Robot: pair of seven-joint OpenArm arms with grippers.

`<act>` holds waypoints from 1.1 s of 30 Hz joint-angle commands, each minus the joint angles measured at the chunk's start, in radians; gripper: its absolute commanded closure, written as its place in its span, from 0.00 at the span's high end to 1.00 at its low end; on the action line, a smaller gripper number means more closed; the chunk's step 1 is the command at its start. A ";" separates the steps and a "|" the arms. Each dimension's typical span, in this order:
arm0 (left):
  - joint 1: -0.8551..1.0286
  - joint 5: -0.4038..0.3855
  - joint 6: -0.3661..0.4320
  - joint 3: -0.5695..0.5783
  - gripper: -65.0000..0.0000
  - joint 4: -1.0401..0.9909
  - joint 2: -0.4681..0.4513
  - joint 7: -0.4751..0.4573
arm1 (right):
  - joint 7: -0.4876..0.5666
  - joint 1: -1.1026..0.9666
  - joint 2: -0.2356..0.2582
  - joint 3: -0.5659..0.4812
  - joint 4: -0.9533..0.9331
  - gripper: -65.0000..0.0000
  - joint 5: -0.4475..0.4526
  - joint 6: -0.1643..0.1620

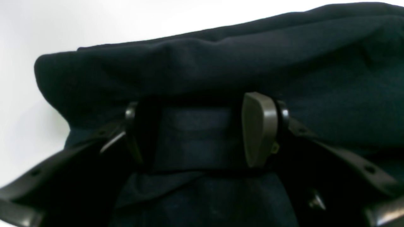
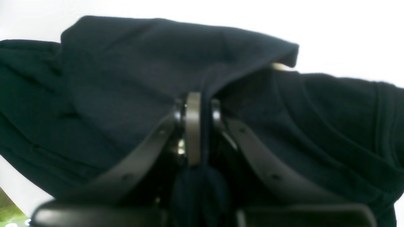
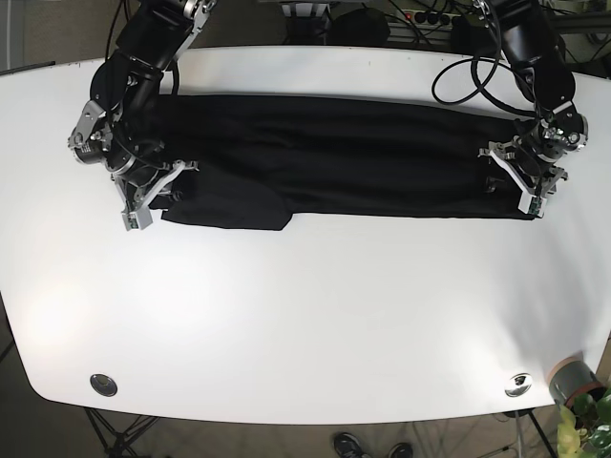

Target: Fold the T-shirt properly

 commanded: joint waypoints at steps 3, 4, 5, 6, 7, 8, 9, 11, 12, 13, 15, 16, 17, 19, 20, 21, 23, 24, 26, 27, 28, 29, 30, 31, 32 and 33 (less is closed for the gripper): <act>0.001 0.055 0.010 0.001 0.59 -0.001 -0.010 0.055 | 0.015 0.013 0.006 0.003 0.026 0.03 0.023 0.006; 0.001 0.055 0.010 0.001 0.59 -0.001 -0.010 0.055 | 0.015 0.007 0.006 0.005 0.033 0.03 0.025 0.006; 0.001 0.055 0.010 0.001 0.59 -0.001 -0.010 0.055 | 0.015 -0.002 0.006 0.007 0.056 0.03 0.025 0.006; 0.001 0.055 0.010 0.001 0.59 -0.001 -0.010 0.055 | 0.015 -0.012 0.006 0.007 0.082 0.03 0.025 0.006; 0.001 0.055 0.010 0.001 0.59 -0.001 -0.010 0.055 | 0.015 -0.019 0.006 0.007 0.104 0.03 0.025 0.006; 0.001 0.057 0.010 0.001 0.59 -0.001 -0.010 0.055 | 0.013 -0.033 0.005 0.007 0.145 0.03 0.025 0.006; 0.001 0.057 0.010 0.001 0.59 -0.001 -0.010 0.055 | 0.011 -0.045 0.005 0.007 0.179 0.03 0.025 0.006; 0.001 0.057 0.010 0.001 0.59 -0.001 -0.010 0.055 | 0.010 -0.073 0.000 0.007 0.244 0.03 0.025 0.006; 0.001 0.057 0.010 0.001 0.59 -0.001 -0.010 0.055 | 0.010 -0.087 -0.009 0.007 0.271 0.03 0.025 0.006; 0.001 0.057 0.010 0.001 0.59 -0.001 -0.010 0.055 | 0.008 -0.102 -0.018 0.007 0.303 0.03 0.025 0.006; 0.001 0.057 0.010 0.001 0.59 -0.001 -0.010 0.055 | 0.008 -0.134 -0.031 0.007 0.356 0.03 0.025 0.006; 0.001 0.057 0.010 0.001 0.59 -0.001 -0.010 0.055 | 0.008 -0.157 -0.034 0.007 0.389 0.03 0.025 0.006; 0.001 0.057 0.010 0.001 0.59 -0.001 -0.010 0.055 | 0.008 -0.174 -0.038 0.007 0.411 0.03 0.025 0.006; 0.001 0.057 0.010 0.001 0.59 -0.001 -0.012 0.055 | 0.007 -0.207 -0.057 0.007 0.448 0.03 0.025 0.006; 0.003 0.055 0.010 0.001 0.59 -0.001 -0.012 0.055 | 0.004 -0.222 -0.067 0.007 0.458 0.03 0.025 0.006; 0.003 0.055 0.010 0.001 0.59 -0.001 -0.013 0.055 | 0.001 -0.233 -0.074 0.007 0.465 0.03 0.025 0.006; 0.003 0.055 0.010 0.001 0.59 -0.001 -0.013 0.055 | -0.001 -0.259 -0.080 0.007 0.469 0.03 0.035 0.006; 0.003 0.055 0.010 0.001 0.59 -0.001 -0.013 0.055 | 0.001 -0.268 -0.080 0.007 0.468 0.03 0.046 0.006; 0.003 0.054 0.010 0.001 0.59 -0.001 -0.013 0.055 | 0.002 -0.297 -0.080 0.011 0.468 0.03 0.084 0.006; 0.003 0.054 0.010 0.001 0.59 -0.001 -0.015 0.055 | 0.002 -0.314 -0.080 0.023 0.468 0.03 0.104 0.006; 0.003 0.054 0.010 0.001 0.59 -0.001 -0.015 0.055 | 0.002 -0.326 -0.080 0.034 0.468 0.03 0.123 0.006; 0.003 0.054 0.010 0.001 0.59 -0.001 -0.015 0.055 | 0.001 -0.335 -0.080 0.045 0.468 0.03 0.137 0.006; 0.003 0.054 0.010 0.001 0.59 -0.001 -0.015 0.055 | 0.001 -0.349 -0.080 0.059 0.468 0.03 0.150 0.006; 0.003 0.054 0.010 0.001 0.59 -0.001 -0.015 0.055 | 0.001 -0.357 -0.080 0.065 0.468 0.03 0.155 0.006; 0.003 0.054 0.010 0.001 0.59 -0.001 -0.015 0.055 | 0.001 -0.363 -0.080 0.074 0.468 0.03 0.158 0.006; 0.003 0.054 0.010 0.001 0.59 -0.001 -0.015 0.055 | 0.001 -0.372 -0.080 0.092 0.466 0.03 0.160 0.006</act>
